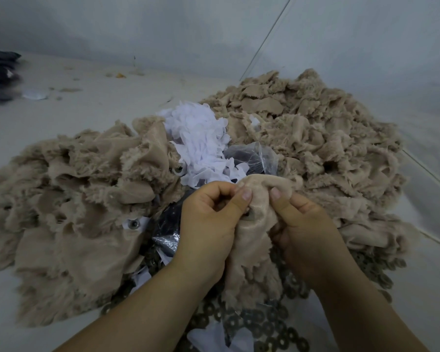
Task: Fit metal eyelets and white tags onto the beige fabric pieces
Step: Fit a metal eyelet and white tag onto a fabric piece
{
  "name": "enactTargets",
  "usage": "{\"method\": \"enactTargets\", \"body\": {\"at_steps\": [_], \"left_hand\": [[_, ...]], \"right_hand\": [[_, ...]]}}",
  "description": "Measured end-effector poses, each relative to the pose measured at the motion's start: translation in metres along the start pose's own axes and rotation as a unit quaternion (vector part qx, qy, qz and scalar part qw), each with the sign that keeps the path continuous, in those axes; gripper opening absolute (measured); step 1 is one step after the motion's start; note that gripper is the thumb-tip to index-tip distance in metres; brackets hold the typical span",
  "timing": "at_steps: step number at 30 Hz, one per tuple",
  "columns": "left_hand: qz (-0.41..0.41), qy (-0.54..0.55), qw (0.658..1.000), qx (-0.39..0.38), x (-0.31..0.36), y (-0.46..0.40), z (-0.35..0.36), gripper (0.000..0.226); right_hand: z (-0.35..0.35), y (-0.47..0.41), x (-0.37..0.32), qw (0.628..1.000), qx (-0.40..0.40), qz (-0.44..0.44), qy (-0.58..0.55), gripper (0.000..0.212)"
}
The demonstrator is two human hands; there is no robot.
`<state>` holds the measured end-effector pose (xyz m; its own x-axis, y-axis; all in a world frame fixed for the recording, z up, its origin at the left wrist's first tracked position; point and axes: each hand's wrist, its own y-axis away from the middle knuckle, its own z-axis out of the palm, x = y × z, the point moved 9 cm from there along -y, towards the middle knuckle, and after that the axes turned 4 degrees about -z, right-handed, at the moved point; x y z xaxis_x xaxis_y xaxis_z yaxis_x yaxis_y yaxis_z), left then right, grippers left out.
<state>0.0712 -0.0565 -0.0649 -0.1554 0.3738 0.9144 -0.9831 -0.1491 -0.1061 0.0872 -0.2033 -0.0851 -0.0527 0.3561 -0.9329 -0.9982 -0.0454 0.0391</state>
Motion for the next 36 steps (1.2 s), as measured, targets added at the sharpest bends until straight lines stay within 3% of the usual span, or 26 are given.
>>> {"method": "enactTargets", "body": {"at_steps": [4,8,12,15,18,28,33,36], "left_hand": [[-0.011,0.043,0.999,0.015,0.0,-0.004,-0.006,0.009],[-0.017,0.072,0.997,0.014,0.001,-0.006,-0.006,0.012],[-0.024,0.078,0.997,0.01,0.002,-0.006,-0.004,0.009],[-0.028,0.075,0.997,-0.006,0.003,-0.005,-0.002,0.01],[-0.023,0.038,0.999,-0.015,0.003,-0.003,0.0,0.009],[-0.02,-0.036,0.999,-0.008,-0.001,-0.004,0.0,0.013],[-0.021,-0.053,0.998,-0.01,-0.002,-0.005,-0.001,0.013],[-0.018,-0.07,0.997,-0.014,-0.001,-0.005,0.0,0.015]], "right_hand": [[0.002,-0.003,0.004,0.99,-0.014,0.078,-0.117,0.04],[0.002,-0.003,0.005,0.982,-0.03,0.107,-0.153,0.044],[-0.002,-0.006,0.007,0.993,-0.028,0.083,-0.081,0.023],[-0.008,-0.006,0.006,0.999,0.004,0.037,-0.002,0.021],[-0.002,-0.002,0.0,0.999,-0.013,-0.004,0.046,0.017],[0.012,0.003,-0.011,0.993,-0.051,-0.082,0.063,0.016],[0.006,0.001,-0.01,0.988,-0.048,-0.097,0.112,0.023],[0.002,0.001,-0.009,0.989,-0.026,-0.097,0.113,0.015]]}}
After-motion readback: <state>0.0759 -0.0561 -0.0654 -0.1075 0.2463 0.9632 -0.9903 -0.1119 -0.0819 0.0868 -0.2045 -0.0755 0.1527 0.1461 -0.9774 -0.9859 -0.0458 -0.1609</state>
